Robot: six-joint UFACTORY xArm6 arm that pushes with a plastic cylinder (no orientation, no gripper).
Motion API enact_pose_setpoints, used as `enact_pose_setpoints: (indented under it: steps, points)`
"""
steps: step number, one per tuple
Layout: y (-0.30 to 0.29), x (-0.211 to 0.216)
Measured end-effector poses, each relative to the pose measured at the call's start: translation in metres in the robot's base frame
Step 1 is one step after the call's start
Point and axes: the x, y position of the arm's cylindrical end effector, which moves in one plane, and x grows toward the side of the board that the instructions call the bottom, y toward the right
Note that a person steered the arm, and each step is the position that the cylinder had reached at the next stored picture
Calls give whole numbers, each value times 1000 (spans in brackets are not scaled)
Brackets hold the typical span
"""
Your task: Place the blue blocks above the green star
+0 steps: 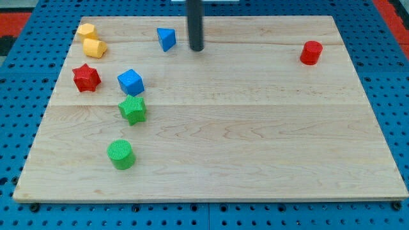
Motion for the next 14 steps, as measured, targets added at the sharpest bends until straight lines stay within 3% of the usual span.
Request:
enact_pose_setpoints:
  steps: [1,2,3,4,5,6,7,8,10,11,12,14]
  points:
    - [-93,-28]
    - [-134,2]
    - [-134,13]
    - [-117,-58]
    - [-69,-44]
    - [-61,6]
    - [-111,31]
    - [-117,11]
    - [-147,24]
    - [-175,-3]
    - [-199,20]
    - [-135,37]
